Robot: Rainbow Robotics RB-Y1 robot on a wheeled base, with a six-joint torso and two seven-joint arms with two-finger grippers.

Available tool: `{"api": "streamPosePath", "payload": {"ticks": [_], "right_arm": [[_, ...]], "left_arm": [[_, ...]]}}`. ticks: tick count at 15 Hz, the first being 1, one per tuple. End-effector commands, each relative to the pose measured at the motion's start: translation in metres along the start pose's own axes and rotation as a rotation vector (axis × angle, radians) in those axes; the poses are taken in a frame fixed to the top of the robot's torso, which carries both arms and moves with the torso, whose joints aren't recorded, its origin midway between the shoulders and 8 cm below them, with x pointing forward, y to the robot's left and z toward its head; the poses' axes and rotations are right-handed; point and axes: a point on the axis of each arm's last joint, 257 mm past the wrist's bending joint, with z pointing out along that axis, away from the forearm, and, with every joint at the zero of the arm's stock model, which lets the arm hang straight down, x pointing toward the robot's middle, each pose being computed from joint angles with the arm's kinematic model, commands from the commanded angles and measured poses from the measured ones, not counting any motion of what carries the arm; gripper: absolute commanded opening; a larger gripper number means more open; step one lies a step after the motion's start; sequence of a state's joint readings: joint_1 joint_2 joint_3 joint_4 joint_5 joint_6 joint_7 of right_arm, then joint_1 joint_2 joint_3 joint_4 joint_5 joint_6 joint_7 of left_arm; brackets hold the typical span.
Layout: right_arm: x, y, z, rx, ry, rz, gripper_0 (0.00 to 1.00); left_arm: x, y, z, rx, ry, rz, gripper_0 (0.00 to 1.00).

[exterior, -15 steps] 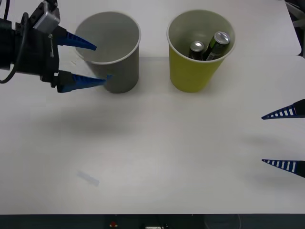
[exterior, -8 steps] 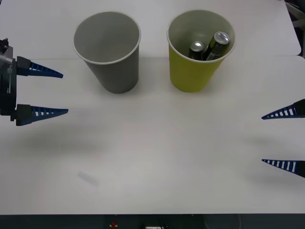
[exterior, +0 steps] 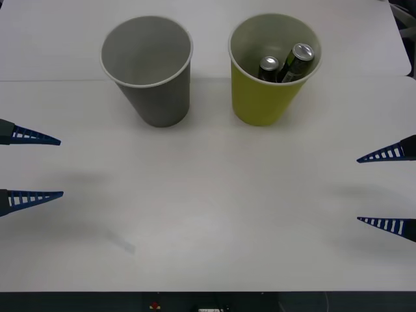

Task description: Put the can into the green bin and the plastic bottle into the gray bin

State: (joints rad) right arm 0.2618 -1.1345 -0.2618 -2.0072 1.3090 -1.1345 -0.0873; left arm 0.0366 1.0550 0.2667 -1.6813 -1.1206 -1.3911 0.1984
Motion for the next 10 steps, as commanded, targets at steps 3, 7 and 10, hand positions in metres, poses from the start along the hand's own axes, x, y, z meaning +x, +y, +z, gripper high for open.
{"api": "streamPosePath", "payload": {"ticks": [3, 7, 10], "right_arm": [[0.0000, 0.0000, 0.0000, 0.000, 0.000, 0.000, 1.00], [0.0000, 0.0000, 0.0000, 0.000, 0.000, 0.000, 1.00], [0.0000, 0.0000, 0.0000, 0.000, 0.000, 0.000, 1.00]], "left_arm": [[0.0060, -0.0098, -0.0018, 0.025, 0.004, 0.009, 1.00], [0.0067, -0.0151, -0.0014, 0.045, 0.007, 0.025, 1.00], [0.0073, -0.0170, -0.0011, 0.052, 0.008, 0.026, 1.00]]}}
